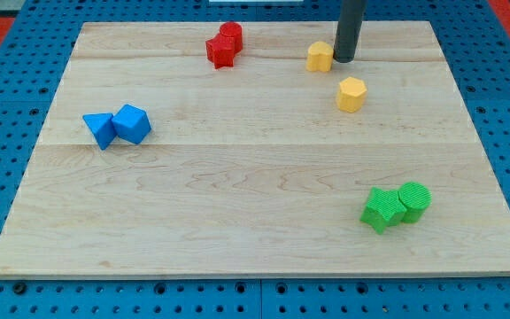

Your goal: Place the yellow heart parallel to the right of the red star

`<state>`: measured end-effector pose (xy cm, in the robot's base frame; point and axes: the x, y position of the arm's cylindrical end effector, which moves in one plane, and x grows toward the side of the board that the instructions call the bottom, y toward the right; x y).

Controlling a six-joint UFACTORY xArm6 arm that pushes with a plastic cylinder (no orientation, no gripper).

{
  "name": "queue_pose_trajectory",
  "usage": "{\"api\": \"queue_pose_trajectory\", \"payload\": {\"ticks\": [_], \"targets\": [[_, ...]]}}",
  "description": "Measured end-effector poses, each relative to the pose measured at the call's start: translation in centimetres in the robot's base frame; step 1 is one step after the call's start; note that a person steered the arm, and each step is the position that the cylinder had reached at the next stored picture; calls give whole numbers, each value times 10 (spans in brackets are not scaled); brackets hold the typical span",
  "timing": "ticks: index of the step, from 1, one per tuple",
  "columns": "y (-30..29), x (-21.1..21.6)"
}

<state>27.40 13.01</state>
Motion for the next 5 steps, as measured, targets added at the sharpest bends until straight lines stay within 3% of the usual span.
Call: {"api": "queue_pose_trajectory", "payload": {"ticks": [3,5], "targets": [[-1,-7],[2,-44]]}}
